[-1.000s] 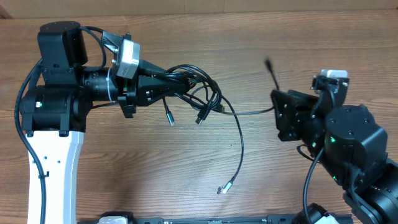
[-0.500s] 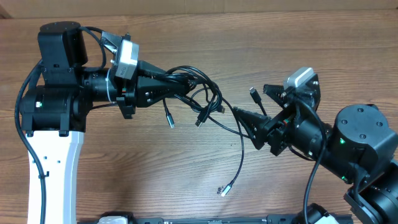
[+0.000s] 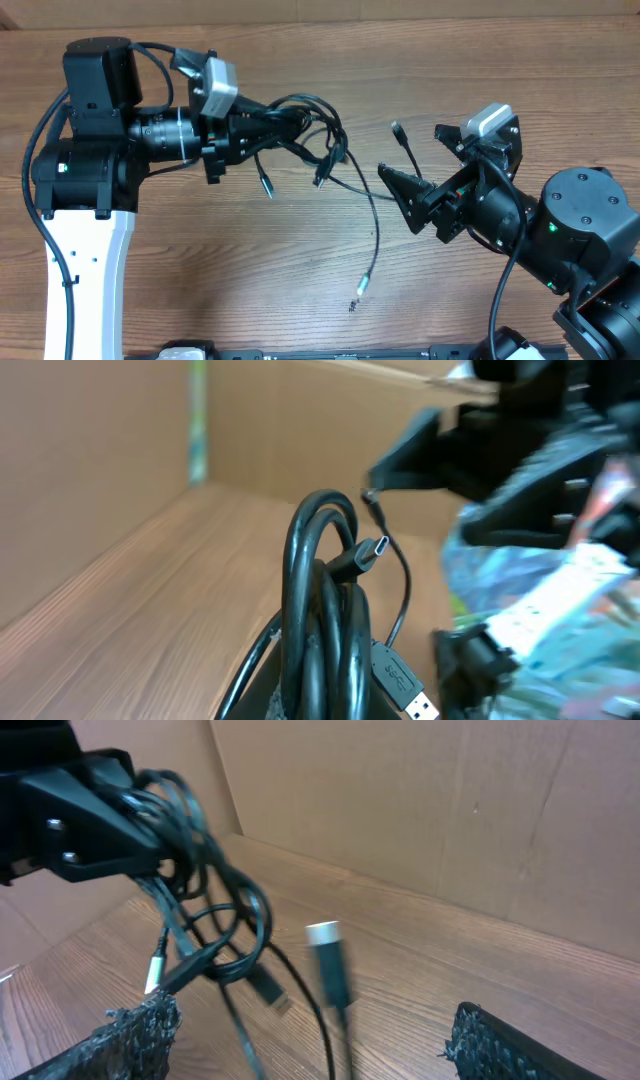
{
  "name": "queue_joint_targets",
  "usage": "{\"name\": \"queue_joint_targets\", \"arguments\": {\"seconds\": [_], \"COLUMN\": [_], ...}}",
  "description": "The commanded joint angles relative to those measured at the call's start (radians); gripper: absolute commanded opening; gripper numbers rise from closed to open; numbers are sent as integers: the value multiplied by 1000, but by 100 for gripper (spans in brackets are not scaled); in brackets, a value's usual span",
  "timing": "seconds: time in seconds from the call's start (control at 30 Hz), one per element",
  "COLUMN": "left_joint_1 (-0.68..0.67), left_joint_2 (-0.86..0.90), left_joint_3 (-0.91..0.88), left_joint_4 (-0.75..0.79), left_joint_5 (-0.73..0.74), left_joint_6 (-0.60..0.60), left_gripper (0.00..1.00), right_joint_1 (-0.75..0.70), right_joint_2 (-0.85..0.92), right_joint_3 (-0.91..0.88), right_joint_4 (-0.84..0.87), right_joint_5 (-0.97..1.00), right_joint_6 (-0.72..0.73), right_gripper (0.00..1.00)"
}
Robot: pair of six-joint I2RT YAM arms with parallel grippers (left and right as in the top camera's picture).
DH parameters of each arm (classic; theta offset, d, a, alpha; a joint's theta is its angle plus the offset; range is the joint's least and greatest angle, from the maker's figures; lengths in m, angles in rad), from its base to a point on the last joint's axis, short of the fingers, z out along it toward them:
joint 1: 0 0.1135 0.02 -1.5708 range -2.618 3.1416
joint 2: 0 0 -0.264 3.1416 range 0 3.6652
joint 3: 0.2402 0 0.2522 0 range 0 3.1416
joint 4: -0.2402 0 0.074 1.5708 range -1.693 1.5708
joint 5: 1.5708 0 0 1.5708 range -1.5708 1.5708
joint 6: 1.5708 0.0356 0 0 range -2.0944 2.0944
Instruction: Untangle cables
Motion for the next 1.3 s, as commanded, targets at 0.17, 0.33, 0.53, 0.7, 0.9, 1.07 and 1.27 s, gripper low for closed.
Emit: {"name": "queue_joint_targets", "arguments": {"seconds": [0.17,0.33,0.53,0.7,0.9,1.07,1.27], "left_joint_1": [2,-27,-103,-146,-146,-146,-146], "left_joint_2": [-11,-11,-11,-11,-11,-11,-11], "left_joint_3": [12,12,12,12,12,12,12], "left_joint_4": [-3,-20,-16,10,28,29,32], "left_joint_5": [243,269,277,256,124,-2,-41], "left_joint_6": [36,40,61,81,79,72,58], "left_gripper": [4,4,4,4,4,4,4], "right_joint_1": [-2,-2,-2,-2,-2,-2,-2], "right_joint_2": [-6,-2,24,66,83,83,83], "right_joint_3": [8,8,8,8,8,8,8], "right_joint_4": [8,71,101,99,92,75,69], "right_joint_5": [52,161,122,-61,-156,-158,-214], "right_joint_6": [-66,-140,-138,-138,-137,-131,-130], "right_gripper": [87,86,87,87,86,86,86]}}
